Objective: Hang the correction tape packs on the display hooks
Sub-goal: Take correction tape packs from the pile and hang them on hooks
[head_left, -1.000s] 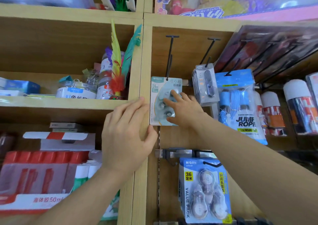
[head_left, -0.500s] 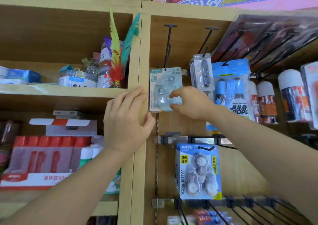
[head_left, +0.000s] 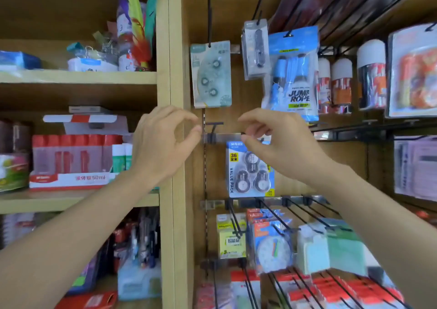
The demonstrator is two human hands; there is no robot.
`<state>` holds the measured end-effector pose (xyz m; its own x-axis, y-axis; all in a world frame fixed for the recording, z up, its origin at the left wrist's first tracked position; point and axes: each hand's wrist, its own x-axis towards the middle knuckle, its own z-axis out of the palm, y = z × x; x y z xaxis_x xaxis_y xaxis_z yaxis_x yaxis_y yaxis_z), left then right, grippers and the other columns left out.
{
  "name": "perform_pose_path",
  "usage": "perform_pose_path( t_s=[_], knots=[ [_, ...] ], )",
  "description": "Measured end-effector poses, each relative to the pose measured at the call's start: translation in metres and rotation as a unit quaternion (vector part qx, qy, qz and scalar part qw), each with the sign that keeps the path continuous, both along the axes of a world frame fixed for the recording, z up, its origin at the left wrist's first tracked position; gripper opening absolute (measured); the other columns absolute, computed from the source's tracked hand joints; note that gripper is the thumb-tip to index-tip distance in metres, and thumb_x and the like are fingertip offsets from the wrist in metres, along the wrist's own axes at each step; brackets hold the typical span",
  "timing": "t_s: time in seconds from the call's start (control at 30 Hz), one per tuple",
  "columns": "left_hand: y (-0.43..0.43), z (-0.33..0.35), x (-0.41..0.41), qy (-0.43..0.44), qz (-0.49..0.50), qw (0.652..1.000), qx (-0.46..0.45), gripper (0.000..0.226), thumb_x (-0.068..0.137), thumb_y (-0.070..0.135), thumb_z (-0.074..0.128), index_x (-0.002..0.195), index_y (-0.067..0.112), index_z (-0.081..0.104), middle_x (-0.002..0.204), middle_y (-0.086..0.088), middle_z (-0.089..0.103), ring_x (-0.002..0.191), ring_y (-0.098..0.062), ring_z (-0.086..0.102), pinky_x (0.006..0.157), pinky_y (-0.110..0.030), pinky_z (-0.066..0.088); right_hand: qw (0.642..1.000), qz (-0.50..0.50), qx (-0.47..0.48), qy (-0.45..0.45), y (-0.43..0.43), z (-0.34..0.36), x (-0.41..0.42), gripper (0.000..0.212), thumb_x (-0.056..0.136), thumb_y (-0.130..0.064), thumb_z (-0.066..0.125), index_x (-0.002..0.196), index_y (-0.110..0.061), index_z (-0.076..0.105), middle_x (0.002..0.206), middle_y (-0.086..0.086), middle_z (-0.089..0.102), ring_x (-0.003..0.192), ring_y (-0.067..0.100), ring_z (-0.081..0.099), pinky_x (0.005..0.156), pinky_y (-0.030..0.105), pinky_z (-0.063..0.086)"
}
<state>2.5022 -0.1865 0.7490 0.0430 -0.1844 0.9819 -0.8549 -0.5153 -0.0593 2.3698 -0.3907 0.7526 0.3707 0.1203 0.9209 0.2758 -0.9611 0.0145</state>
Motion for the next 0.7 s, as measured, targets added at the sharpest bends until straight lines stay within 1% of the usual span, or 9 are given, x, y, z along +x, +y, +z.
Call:
perform_pose_path(
  t_s=[0.07, 0.17, 0.3, 0.4, 0.47, 0.53, 0.6, 0.67, 0.7],
  knots=[
    [0.005, -0.032, -0.017, 0.043, -0.011, 0.997, 0.06, 0.028, 0.09, 0.046, 0.058, 0.103, 0.027, 0.074, 0.103, 0.011, 0.071, 0.104, -0.012, 0.061, 0.089, -0.032, 0.038, 1.0, 0.014, 0.007, 0.005, 0.004, -0.032, -0.012, 0.027, 0.083, -0.038, 0.063, 0.109, -0.03, 0.067, 0.084, -0.013, 0.069, 0.078, 0.006, 0.066, 0.076, 0.042, 0.055],
    [0.012, -0.09, -0.038, 0.125, -0.018, 0.981, 0.146, 0.024, 0.086, 0.05, 0.06, 0.093, 0.033, 0.075, 0.092, 0.02, 0.071, 0.096, -0.008, 0.063, 0.086, -0.033, 0.047, 0.999, 0.026, 0.021, 0.03, 0.003, -0.085, -0.023, 0.027, 0.086, -0.035, 0.063, 0.111, -0.028, 0.068, 0.084, -0.01, 0.069, 0.077, 0.009, 0.066, 0.074, 0.041, 0.056],
    [0.021, -0.17, -0.054, 0.217, -0.037, 0.958, 0.182, 0.037, 0.076, 0.06, 0.051, 0.086, 0.034, 0.075, 0.083, 0.023, 0.072, 0.086, -0.005, 0.068, 0.077, -0.034, 0.055, 0.996, 0.03, 0.059, 0.063, 0.0, -0.16, -0.034, 0.026, 0.087, -0.032, 0.064, 0.111, -0.022, 0.07, 0.081, -0.009, 0.07, 0.073, 0.012, 0.067, 0.07, 0.042, 0.056],
    [0.026, -0.231, -0.061, 0.277, -0.051, 0.937, 0.208, 0.036, 0.077, 0.059, 0.051, 0.085, 0.033, 0.076, 0.08, 0.022, 0.072, 0.08, -0.002, 0.068, 0.071, -0.033, 0.056, 0.989, 0.023, 0.092, 0.117, 0.001, -0.22, -0.038, 0.026, 0.088, -0.033, 0.06, 0.11, -0.022, 0.069, 0.081, -0.008, 0.07, 0.074, 0.015, 0.066, 0.068, 0.041, 0.056],
    [0.029, -0.274, -0.065, 0.332, -0.06, 0.918, 0.207, 0.033, 0.076, 0.056, 0.053, 0.083, 0.033, 0.075, 0.078, 0.022, 0.071, 0.077, -0.001, 0.067, 0.068, -0.032, 0.056, 0.98, 0.02, 0.121, 0.158, 0.003, -0.263, -0.041, 0.026, 0.087, -0.034, 0.058, 0.108, -0.023, 0.069, 0.081, -0.009, 0.069, 0.072, 0.014, 0.065, 0.068, 0.039, 0.056],
    [0.033, -0.319, -0.068, 0.4, -0.062, 0.892, 0.2, 0.029, 0.076, 0.057, 0.053, 0.081, 0.036, 0.073, 0.079, 0.026, 0.07, 0.078, 0.005, 0.066, 0.067, -0.026, 0.051, 0.964, 0.0, 0.163, 0.209, 0.004, -0.308, -0.044, 0.023, 0.085, -0.034, 0.06, 0.104, -0.025, 0.071, 0.082, -0.01, 0.07, 0.071, 0.014, 0.065, 0.067, 0.036, 0.055],
    [0.038, -0.367, -0.073, 0.462, -0.068, 0.863, 0.193, 0.025, 0.076, 0.059, 0.053, 0.08, 0.041, 0.071, 0.078, 0.03, 0.069, 0.079, 0.009, 0.065, 0.066, -0.021, 0.05, 0.943, -0.021, 0.203, 0.264, 0.005, -0.356, -0.047, 0.023, 0.083, -0.037, 0.057, 0.097, -0.027, 0.071, 0.08, -0.011, 0.07, 0.069, 0.015, 0.066, 0.064, 0.033, 0.054],
    [0.043, -0.418, -0.08, 0.513, -0.066, 0.835, 0.187, 0.026, 0.077, 0.057, 0.056, 0.082, 0.039, 0.073, 0.074, 0.029, 0.068, 0.074, 0.008, 0.065, 0.064, -0.022, 0.053, 0.911, -0.032, 0.237, 0.336, 0.005, -0.409, -0.051, 0.024, 0.081, -0.043, 0.051, 0.089, -0.029, 0.068, 0.071, -0.013, 0.062, 0.065, 0.014, 0.062, 0.059, 0.029, 0.048],
    [0.045, -0.443, -0.084, 0.537, -0.053, 0.82, 0.193, 0.025, 0.077, 0.056, 0.058, 0.081, 0.036, 0.074, 0.072, 0.027, 0.068, 0.073, 0.008, 0.065, 0.063, -0.022, 0.053, 0.891, -0.043, 0.255, 0.372, 0.004, -0.436, -0.054, 0.024, 0.08, -0.044, 0.052, 0.089, -0.028, 0.068, 0.069, -0.014, 0.059, 0.064, 0.014, 0.06, 0.059, 0.027, 0.044]
  ],
)
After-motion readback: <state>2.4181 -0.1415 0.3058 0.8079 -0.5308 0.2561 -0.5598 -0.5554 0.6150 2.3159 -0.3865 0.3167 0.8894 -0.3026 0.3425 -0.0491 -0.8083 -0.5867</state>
